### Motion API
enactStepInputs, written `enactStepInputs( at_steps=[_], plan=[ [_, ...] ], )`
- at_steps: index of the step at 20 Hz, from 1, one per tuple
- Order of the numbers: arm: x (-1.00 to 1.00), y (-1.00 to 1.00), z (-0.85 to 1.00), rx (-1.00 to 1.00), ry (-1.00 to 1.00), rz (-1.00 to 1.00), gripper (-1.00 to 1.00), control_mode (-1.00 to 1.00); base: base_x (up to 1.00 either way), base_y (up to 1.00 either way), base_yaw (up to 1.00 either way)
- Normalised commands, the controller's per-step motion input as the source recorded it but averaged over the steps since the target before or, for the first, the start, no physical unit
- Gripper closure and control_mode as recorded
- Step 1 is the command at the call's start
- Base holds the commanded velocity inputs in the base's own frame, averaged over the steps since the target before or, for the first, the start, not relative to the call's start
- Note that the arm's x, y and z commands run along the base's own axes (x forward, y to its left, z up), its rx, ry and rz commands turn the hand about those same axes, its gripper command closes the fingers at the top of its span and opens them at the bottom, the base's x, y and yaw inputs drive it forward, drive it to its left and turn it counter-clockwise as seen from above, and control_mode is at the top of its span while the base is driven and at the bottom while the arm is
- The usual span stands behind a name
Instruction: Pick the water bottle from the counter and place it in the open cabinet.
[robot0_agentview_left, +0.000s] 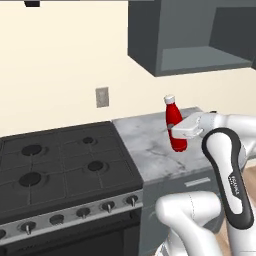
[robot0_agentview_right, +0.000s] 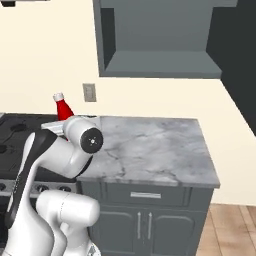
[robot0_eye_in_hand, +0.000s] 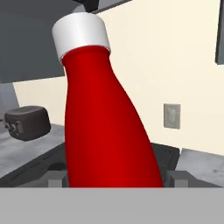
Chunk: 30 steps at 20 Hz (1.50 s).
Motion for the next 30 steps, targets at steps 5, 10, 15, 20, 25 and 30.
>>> enactStepInputs(
  at_steps=[5, 10, 15, 20, 25, 30],
  plan=[
    [0.00, 0.00, 0.00, 0.00, 0.00, 0.00, 1.00, 1.00, 0.04, -0.52, 0.22],
    [0.00, 0.00, 0.00, 0.00, 0.00, 0.00, 1.00, 1.00, 0.08, -0.47, 0.22],
    [0.00, 0.00, 0.00, 0.00, 0.00, 0.00, 1.00, 1.00, 0.12, -0.41, 0.14],
    [0.00, 0.00, 0.00, 0.00, 0.00, 0.00, 1.00, 1.00, 0.05, -0.35, 0.08],
    [0.00, 0.00, 0.00, 0.00, 0.00, 0.00, 1.00, 1.00, 0.03, -0.19, 0.04],
    [0.00, 0.00, 0.00, 0.00, 0.00, 0.00, 1.00, 1.00, 0.03, -0.02, 0.00]
  ],
)
